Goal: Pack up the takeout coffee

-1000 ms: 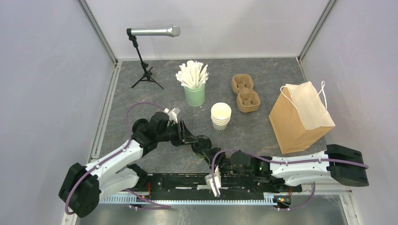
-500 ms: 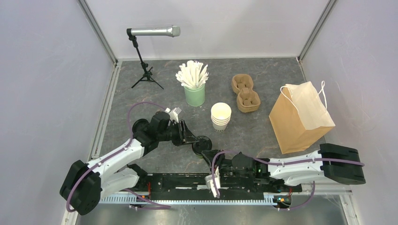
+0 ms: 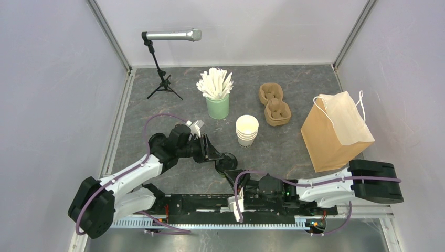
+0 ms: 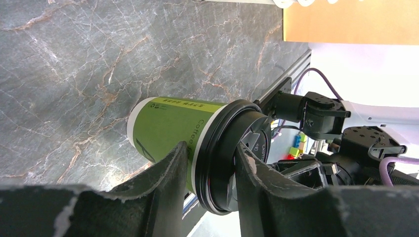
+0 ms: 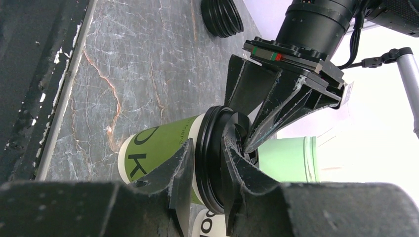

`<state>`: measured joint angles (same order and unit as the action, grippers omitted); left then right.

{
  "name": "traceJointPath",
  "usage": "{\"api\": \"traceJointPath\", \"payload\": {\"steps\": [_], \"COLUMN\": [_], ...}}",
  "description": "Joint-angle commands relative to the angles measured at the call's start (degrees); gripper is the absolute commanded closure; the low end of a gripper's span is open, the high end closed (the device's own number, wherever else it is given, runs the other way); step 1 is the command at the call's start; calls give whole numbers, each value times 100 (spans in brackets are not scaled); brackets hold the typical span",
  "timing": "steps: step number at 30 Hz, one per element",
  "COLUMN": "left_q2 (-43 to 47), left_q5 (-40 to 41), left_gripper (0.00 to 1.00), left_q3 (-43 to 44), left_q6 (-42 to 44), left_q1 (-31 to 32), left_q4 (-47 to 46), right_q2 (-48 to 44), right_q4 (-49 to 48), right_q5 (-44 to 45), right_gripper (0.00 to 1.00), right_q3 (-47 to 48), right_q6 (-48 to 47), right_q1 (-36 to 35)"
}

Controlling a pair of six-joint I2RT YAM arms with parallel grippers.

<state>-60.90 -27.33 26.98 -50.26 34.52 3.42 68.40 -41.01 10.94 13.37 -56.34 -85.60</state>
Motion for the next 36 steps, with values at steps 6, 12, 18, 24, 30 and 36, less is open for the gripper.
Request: {"api": "traceJointPath", "payload": {"steps": [6, 12, 18, 24, 30, 36], "left_q2": [-380, -405, -428, -387, -367, -326], "left_q5": [617, 702, 772, 547, 442, 234], "left_gripper": [56, 56, 56, 56, 56, 56], "left_q3": [-246, -297, -384, -451, -580, -559], "left_q6": [113, 130, 141, 62, -63, 13], "left_q1": [13, 15, 11, 11, 15, 13], "left_q4": [704, 741, 782, 633, 455, 230], "right_q2": [628, 1052, 1228, 1247, 1487, 635], "right_q4": [1934, 2520, 2552, 2714, 2825, 2368], "right_q5": [-722, -867, -933, -966, -1080, -868], "right_gripper": [69, 68, 68, 68, 68, 68], "right_q3": [-142, 165, 119, 148, 291, 29], "right_q6": [877, 1137, 1353, 1500, 1663, 1836], "right_q1": [-265, -284, -290, -290, -292, -283]}}
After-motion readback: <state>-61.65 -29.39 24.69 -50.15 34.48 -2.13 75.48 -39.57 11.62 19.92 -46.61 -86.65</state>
